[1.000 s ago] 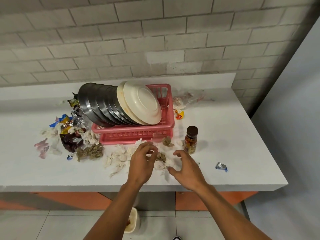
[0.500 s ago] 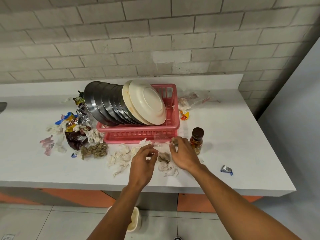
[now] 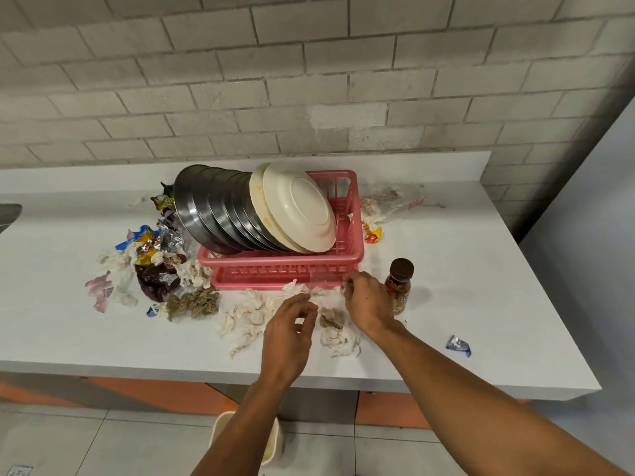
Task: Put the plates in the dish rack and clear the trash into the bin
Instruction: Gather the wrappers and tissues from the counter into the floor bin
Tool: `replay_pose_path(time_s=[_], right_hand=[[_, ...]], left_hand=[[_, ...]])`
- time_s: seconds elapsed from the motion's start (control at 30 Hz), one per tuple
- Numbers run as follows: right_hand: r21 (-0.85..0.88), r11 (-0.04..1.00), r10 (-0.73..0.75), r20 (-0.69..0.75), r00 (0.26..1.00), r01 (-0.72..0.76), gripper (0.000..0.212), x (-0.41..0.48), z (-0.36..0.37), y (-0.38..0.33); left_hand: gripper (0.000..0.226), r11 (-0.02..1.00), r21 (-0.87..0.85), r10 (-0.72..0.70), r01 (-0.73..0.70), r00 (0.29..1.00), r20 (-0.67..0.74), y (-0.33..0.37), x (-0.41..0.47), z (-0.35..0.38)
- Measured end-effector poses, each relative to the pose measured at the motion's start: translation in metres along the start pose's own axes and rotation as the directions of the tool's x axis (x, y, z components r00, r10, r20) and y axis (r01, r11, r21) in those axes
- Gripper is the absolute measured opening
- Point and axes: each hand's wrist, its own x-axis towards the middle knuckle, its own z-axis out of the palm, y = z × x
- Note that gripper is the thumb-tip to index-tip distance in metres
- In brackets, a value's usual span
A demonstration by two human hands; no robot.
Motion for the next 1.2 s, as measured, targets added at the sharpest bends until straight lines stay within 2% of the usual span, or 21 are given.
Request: replay_pose_path(time_s=[0.13,0.3,0.47,0.6,0.67,0.77,0.87,0.97,1.03,1.07,1.1,1.2], right_hand=[[0.176,0.982,-0.052,-0.106,0.993,0.07,0.021,-0.015,-0.006,-0.009],[0.505,0.853,-0.053,-0.169,0.984,0.133,0.031,-0.049,-0.039,-0.019],[0.683,0.73,-0.041,-0.011,0.999,0.037,0.052,-0.071,-0.067,-0.022],[0.765,0.632,0.034,0.128,0.991,-0.12,0.036,-0.082,-0.067,-0.026],[0.805,0.551,0.052,0.23,0.972,-0.22,0.03,-0.088,-0.064,-0.026],[0.835,0.458,0.084,0.3,0.95,-0.304,0.021,-0.094,-0.061,-0.025],[0.882,0.303,0.088,0.35,0.933,-0.36,0.035,-0.102,-0.066,-0.029],[0.899,0.237,0.093,0.357,0.929,-0.369,0.07,-0.108,-0.058,-0.019],[0.919,0.089,0.096,0.377,0.921,-0.385,0.077,-0.113,-0.052,-0.011],[0.914,0.059,0.107,0.393,0.913,-0.401,0.076,-0.115,-0.052,-0.008],[0.909,0.082,0.103,0.4,0.911,-0.409,0.072,-0.117,-0.052,-0.003],[0.91,0.126,0.09,0.386,0.918,-0.395,0.042,-0.12,-0.053,0.012]], left_hand=[[0.013,1.0,-0.004,-0.003,0.002,0.999,-0.053,0.001,-0.006,-0.007],[0.012,0.994,-0.109,0.003,-0.027,0.976,-0.217,0.012,-0.019,-0.032],[0.01,0.977,-0.205,-0.008,-0.064,0.943,-0.333,0.038,-0.026,-0.045],[0.007,0.925,-0.381,-0.154,0.013,0.927,-0.342,0.06,-0.033,-0.034],[0.006,0.85,-0.521,-0.274,0.085,0.915,-0.298,0.073,-0.036,-0.022],[0.009,0.669,-0.719,-0.412,0.189,0.899,-0.146,0.091,-0.041,-0.004],[0.011,0.531,-0.805,-0.462,0.264,0.887,-0.014,0.099,-0.047,0.016],[0.013,0.587,-0.737,-0.423,0.335,0.903,0.074,0.094,-0.052,0.037],[0.015,0.649,-0.671,-0.342,0.358,0.925,0.163,0.093,-0.055,0.045],[0.016,0.68,-0.637,-0.309,0.364,0.93,0.2,0.093,-0.056,0.046],[0.018,0.706,-0.608,-0.282,0.364,0.931,0.231,0.093,-0.057,0.045],[0.023,0.768,-0.551,-0.185,0.325,0.937,0.295,0.092,-0.06,0.041]])
